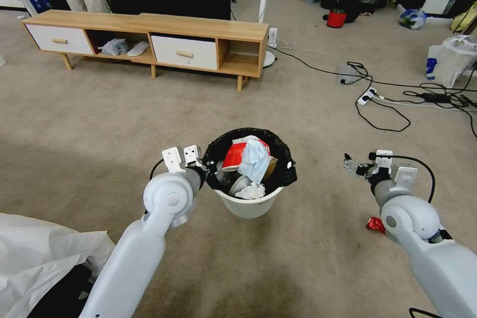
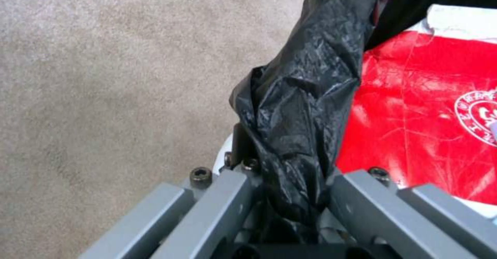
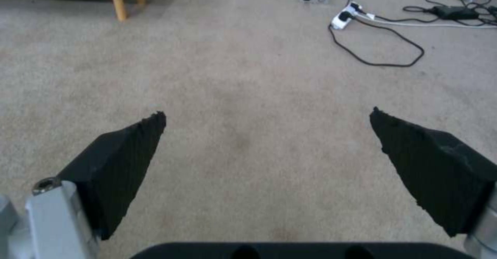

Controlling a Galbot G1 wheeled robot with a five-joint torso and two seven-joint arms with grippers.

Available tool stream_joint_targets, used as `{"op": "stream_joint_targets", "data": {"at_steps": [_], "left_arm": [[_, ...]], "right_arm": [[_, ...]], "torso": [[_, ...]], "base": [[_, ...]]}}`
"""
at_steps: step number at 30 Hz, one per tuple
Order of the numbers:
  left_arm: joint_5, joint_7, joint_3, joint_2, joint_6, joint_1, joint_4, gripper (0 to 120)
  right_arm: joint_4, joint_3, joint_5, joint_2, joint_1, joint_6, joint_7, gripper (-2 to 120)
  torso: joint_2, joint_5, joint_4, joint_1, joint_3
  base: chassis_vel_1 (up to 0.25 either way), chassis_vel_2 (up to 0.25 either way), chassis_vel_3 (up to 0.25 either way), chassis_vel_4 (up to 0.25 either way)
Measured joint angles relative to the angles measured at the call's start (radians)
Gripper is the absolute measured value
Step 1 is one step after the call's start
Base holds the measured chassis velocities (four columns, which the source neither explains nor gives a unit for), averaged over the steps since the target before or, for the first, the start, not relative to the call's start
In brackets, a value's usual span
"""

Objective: Pick up the trash bin and place the garbage on the floor into it.

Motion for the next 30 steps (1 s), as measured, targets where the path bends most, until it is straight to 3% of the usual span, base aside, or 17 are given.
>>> {"op": "stream_joint_targets", "data": {"at_steps": [27,30], "left_arm": [[0.014,0.002,0.002,-0.006,-0.004,-0.003,0.004,2],[0.014,0.002,0.003,-0.007,-0.005,-0.006,0.005,2]], "right_arm": [[-0.002,0.000,-0.001,0.003,0.004,0.002,0.002,100],[-0.003,0.000,0.000,0.003,0.005,0.004,0.002,100]], "torso": [[0.000,0.0000,-0.0008,0.000,0.000],[0.000,0.0000,0.0007,0.000,0.000]], "base": [[-0.036,-0.036,-0.038,-0.031],[0.000,0.000,0.000,0.000]]}}
